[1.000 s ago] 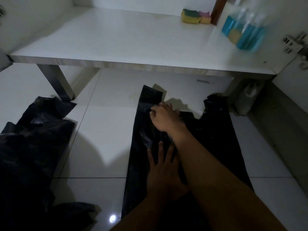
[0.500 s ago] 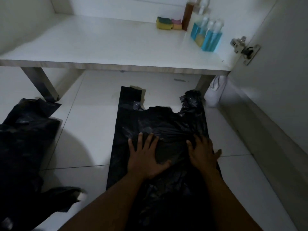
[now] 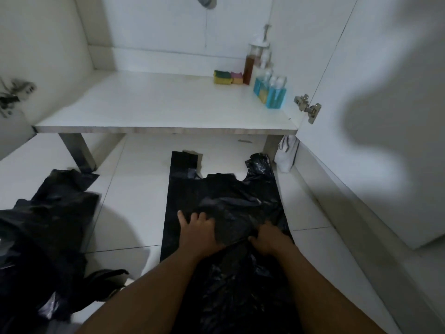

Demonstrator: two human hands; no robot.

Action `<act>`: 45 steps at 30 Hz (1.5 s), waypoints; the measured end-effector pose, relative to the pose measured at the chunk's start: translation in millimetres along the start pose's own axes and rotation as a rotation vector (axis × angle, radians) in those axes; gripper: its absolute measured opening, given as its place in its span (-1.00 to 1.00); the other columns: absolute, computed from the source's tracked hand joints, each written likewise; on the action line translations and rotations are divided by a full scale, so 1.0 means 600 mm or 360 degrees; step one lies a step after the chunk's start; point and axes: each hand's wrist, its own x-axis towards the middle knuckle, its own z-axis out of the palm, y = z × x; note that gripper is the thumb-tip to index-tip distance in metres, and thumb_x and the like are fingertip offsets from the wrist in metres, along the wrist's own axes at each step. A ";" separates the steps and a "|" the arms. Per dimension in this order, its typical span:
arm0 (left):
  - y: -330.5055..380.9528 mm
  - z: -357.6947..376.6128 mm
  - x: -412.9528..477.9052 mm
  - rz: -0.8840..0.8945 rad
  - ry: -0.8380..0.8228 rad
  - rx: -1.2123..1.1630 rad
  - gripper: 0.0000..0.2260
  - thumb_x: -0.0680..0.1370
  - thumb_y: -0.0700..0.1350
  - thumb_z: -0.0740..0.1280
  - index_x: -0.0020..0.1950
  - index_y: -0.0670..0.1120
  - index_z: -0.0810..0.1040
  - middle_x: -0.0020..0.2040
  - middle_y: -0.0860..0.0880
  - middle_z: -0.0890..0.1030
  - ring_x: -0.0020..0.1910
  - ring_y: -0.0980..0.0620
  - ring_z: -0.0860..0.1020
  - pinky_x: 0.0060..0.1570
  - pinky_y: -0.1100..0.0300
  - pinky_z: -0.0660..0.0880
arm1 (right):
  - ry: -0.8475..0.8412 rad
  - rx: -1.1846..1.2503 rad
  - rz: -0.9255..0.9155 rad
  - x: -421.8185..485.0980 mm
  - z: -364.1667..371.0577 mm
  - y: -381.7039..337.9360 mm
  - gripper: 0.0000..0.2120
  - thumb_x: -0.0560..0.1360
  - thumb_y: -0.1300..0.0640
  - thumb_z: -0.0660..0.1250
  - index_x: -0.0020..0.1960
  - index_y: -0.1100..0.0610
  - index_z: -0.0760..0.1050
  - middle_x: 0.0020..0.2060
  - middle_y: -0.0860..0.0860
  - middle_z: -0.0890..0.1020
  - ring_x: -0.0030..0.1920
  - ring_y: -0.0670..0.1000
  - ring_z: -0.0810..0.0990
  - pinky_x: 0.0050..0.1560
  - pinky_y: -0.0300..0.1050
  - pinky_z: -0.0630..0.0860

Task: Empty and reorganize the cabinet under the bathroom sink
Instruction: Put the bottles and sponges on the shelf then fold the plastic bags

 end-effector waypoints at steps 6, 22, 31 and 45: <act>-0.031 -0.094 -0.028 -0.0038 -0.0087 -0.0002 -0.36 0.42 0.40 0.25 0.38 0.06 0.41 0.36 -0.04 0.46 0.37 -0.10 0.40 0.42 -0.41 -0.13 | 0.0304 0.0133 -0.0094 -0.047 -0.063 -0.095 -0.69 0.54 -0.07 0.19 0.18 0.04 0.51 0.16 0.06 0.56 0.16 0.14 0.54 0.24 0.15 0.46; -0.441 -0.266 -0.311 -0.0793 -0.0145 -0.0162 -0.34 0.13 0.42 0.28 0.08 0.06 0.57 0.02 0.01 0.63 -0.01 -0.05 0.59 0.04 -0.02 0.58 | -0.0305 0.0357 -0.0943 -0.186 0.090 -0.552 -0.57 0.47 -0.25 0.32 0.14 0.06 0.56 0.06 0.07 0.64 0.03 0.09 0.61 0.01 -0.02 0.55; -0.464 -0.246 -0.329 -0.0746 0.0109 -0.0178 -0.38 0.44 0.02 0.39 0.46 0.12 0.26 0.37 -0.03 0.37 0.34 -0.13 0.36 0.25 -0.15 0.40 | -0.0209 0.0472 -0.1021 -0.183 0.084 -0.579 -0.88 0.48 0.17 0.31 -0.19 0.14 0.59 -0.25 0.11 0.65 -0.18 0.06 0.63 -0.09 -0.05 0.55; -0.459 -0.290 -0.319 -0.0700 0.0116 0.0305 -0.31 0.49 -0.05 0.32 0.53 0.00 0.06 0.17 -0.06 0.60 0.26 -0.11 0.47 0.29 -0.14 0.29 | -0.0151 0.1678 -0.0712 -0.179 0.005 -0.570 -0.97 0.51 0.15 0.43 -0.05 0.08 0.62 -0.15 0.02 0.71 -0.15 -0.02 0.66 -0.01 -0.14 0.59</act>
